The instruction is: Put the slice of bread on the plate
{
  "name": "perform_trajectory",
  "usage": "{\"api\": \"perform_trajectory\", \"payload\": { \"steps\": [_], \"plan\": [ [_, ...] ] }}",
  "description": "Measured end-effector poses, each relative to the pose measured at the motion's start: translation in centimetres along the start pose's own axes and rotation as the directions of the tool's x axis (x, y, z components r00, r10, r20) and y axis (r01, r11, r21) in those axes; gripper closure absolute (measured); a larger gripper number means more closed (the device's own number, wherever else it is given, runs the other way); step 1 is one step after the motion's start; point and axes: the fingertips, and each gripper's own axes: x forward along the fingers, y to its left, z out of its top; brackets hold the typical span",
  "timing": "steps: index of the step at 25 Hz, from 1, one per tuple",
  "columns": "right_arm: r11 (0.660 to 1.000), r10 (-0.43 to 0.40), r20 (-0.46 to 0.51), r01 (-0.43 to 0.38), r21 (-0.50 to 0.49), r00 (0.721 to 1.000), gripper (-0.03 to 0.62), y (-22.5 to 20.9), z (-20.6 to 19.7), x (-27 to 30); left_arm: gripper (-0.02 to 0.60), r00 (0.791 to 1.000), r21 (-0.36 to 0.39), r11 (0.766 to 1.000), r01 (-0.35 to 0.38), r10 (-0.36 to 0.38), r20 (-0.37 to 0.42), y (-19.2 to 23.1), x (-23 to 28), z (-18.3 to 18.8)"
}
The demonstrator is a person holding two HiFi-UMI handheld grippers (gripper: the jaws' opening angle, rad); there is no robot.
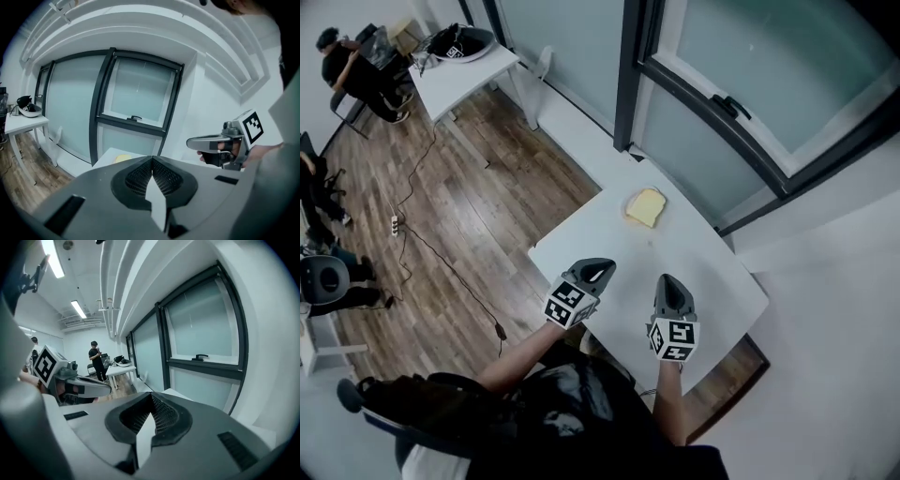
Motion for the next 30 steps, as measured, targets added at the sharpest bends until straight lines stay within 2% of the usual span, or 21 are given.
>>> {"api": "perform_trajectory", "payload": {
  "steps": [4, 9, 14, 19, 30],
  "plan": [
    [1.0, 0.001, 0.015, -0.001, 0.025, 1.0, 0.586, 2.0, -1.5, -3.8, 0.577, 1.0, -0.018, 1.0, -0.006, 0.006, 0.019, -2.0, -2.6, -0.9],
    [0.999, -0.011, 0.038, 0.01, 0.033, 0.999, 0.586, 3.8, -2.1, -6.4, 0.577, 0.997, -0.002, 0.997, 0.077, -0.077, 0.007, -4.8, -4.3, -1.8],
    [0.998, -0.054, 0.071, 0.051, 0.039, 0.996, 0.586, 4.9, -0.4, -7.8, 0.577, 0.992, 0.044, 0.993, 0.113, -0.115, 0.047, -5.7, -5.4, 0.4],
    [0.999, -0.047, 0.081, 0.045, 0.028, 0.996, 0.586, 6.8, 0.0, -8.0, 0.577, 0.989, 0.123, 0.988, 0.096, -0.108, 0.096, -6.3, -6.7, 2.0],
    [0.999, -0.029, 0.091, 0.028, 0.017, 0.995, 0.586, 8.0, 0.8, -7.1, 0.577, 0.987, 0.098, 0.99, 0.099, -0.11, 0.114, -5.3, -7.4, 1.9]
  ]
}}
